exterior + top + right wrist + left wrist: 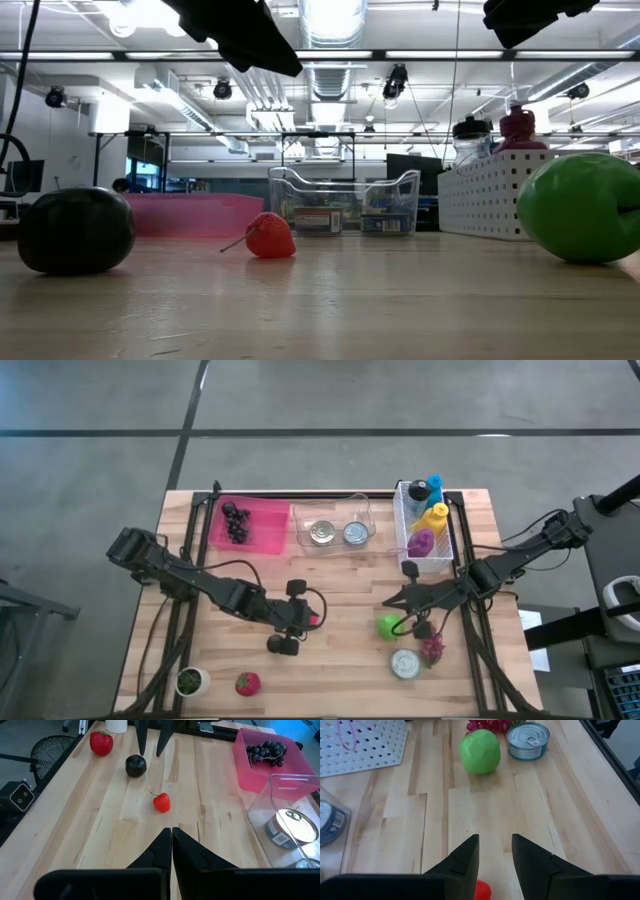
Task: Pick & Place Food Item
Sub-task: Put the strawberry into the pink bin
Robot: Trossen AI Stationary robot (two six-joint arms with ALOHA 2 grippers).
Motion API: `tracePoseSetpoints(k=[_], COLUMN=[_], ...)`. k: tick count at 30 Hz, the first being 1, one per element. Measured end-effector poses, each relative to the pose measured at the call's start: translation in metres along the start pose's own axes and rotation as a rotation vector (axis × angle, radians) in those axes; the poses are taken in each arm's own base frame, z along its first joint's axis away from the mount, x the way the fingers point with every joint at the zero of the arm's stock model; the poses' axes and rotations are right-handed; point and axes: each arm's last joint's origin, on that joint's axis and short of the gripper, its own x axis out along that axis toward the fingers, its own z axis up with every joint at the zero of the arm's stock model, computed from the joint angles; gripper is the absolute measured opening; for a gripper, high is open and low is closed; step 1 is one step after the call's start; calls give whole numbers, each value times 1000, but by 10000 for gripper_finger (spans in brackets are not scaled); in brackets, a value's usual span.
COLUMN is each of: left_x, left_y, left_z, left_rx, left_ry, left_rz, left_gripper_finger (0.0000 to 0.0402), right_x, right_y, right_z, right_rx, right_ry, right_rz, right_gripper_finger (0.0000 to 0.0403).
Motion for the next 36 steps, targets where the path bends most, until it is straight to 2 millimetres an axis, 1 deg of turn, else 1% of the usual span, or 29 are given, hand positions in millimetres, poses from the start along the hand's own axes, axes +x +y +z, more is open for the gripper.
tracePoseSetpoints(k=[16, 21, 26, 29, 32, 36], left_x=[0, 3, 14, 20, 25, 36], left_y=[1, 0, -1, -2, -2, -4], left_z=[-3, -5, -12, -18, -20, -30], left_rx=[10, -45, -75, -63, -86, -122], left_ry=[25, 41, 78, 111, 123, 175], left_rz=[10, 23, 72, 95, 108, 129], left_gripper_finger=[119, 119, 120, 126, 139, 165], right_x=[0, 0, 0, 0, 0, 0], right_y=[0, 0, 0, 0, 0, 0], right_z=[0, 0, 0, 0, 0, 1], right_rx=[0, 0, 1, 1, 2, 2], right_ry=[0, 0, -2, -3, -5, -6], right_rz=[0, 0, 0, 0, 0, 0], right_gripper_finger=[8, 8, 8, 8, 8, 8])
